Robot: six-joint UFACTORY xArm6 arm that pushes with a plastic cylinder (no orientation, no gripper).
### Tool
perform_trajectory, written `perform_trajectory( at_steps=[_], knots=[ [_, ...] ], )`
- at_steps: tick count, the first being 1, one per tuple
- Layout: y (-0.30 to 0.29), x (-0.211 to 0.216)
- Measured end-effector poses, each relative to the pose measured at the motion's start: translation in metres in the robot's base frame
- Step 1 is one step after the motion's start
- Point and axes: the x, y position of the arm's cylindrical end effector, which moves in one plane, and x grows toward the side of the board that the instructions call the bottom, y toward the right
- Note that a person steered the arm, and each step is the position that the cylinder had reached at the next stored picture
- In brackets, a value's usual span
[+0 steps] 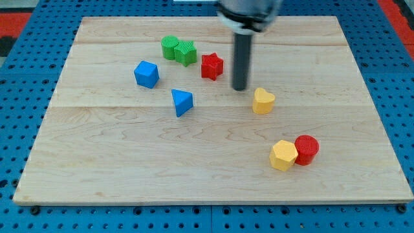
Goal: Place red star left to the yellow heart
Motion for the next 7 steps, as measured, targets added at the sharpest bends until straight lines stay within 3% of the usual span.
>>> perform_trajectory(
  at_steps=[1, 2, 3, 4, 5, 6, 7],
  knots=[
    [0.048, 0.038],
    [0.023, 0.054],
    [0.033, 0.043],
    [0.087, -0.015],
    [0.064, -0.089],
    [-0.023, -0.132],
    [-0.061, -0.106]
  ],
)
